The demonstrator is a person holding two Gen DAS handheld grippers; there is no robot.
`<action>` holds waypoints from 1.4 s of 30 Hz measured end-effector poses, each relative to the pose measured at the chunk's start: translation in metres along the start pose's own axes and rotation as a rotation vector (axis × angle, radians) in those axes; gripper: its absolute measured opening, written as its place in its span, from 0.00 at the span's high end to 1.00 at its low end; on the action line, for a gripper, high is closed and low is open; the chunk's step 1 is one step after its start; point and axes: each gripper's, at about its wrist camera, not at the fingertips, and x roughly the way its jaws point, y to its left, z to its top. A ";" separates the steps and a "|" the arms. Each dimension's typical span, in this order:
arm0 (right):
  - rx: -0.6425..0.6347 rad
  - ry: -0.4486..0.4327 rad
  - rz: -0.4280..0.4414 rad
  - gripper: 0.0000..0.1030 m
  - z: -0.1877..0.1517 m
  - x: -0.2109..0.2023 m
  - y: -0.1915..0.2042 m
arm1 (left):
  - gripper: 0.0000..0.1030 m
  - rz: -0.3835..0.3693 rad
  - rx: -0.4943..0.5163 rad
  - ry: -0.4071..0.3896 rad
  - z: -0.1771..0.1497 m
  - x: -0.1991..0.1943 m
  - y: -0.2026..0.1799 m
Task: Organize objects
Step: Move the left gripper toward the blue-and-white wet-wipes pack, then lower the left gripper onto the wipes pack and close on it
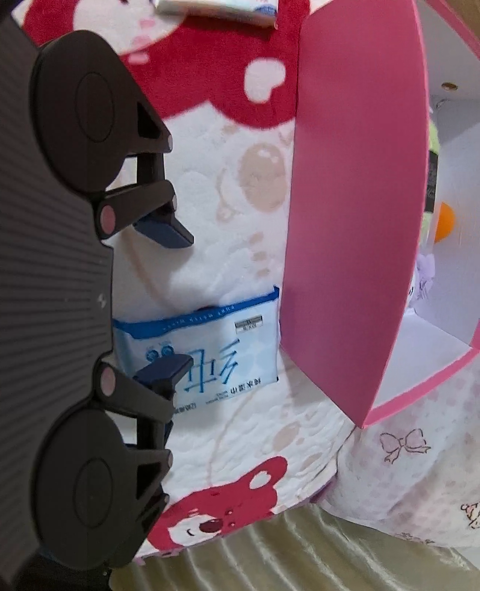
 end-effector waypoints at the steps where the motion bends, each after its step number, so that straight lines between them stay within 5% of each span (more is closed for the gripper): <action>1: 0.011 0.000 -0.002 0.14 0.000 0.001 -0.002 | 0.45 -0.011 -0.013 0.001 0.001 0.003 0.001; 8: 0.034 -0.015 0.008 0.35 0.000 0.002 -0.011 | 0.74 -0.083 0.012 -0.018 0.000 0.013 -0.006; 21: 0.021 0.005 0.072 0.37 0.001 -0.002 -0.005 | 0.74 -0.086 0.033 0.006 -0.007 0.013 -0.014; 25: 0.025 0.020 0.085 0.33 0.000 -0.005 -0.003 | 0.74 -0.088 0.040 0.024 -0.014 0.006 -0.017; 29: -0.007 0.078 0.121 0.18 -0.001 -0.009 0.006 | 0.74 -0.090 0.003 0.055 -0.022 0.000 -0.016; 35: -0.048 0.097 0.051 0.17 -0.003 -0.007 0.013 | 0.74 -0.094 -0.017 0.068 -0.025 -0.001 -0.017; 39: 0.015 0.102 0.060 0.14 0.001 -0.002 0.001 | 0.56 -0.017 -0.010 0.053 -0.025 0.000 -0.018; 42: 0.012 0.097 0.059 0.14 0.000 0.002 0.001 | 0.60 -0.003 0.023 0.031 -0.027 0.001 -0.021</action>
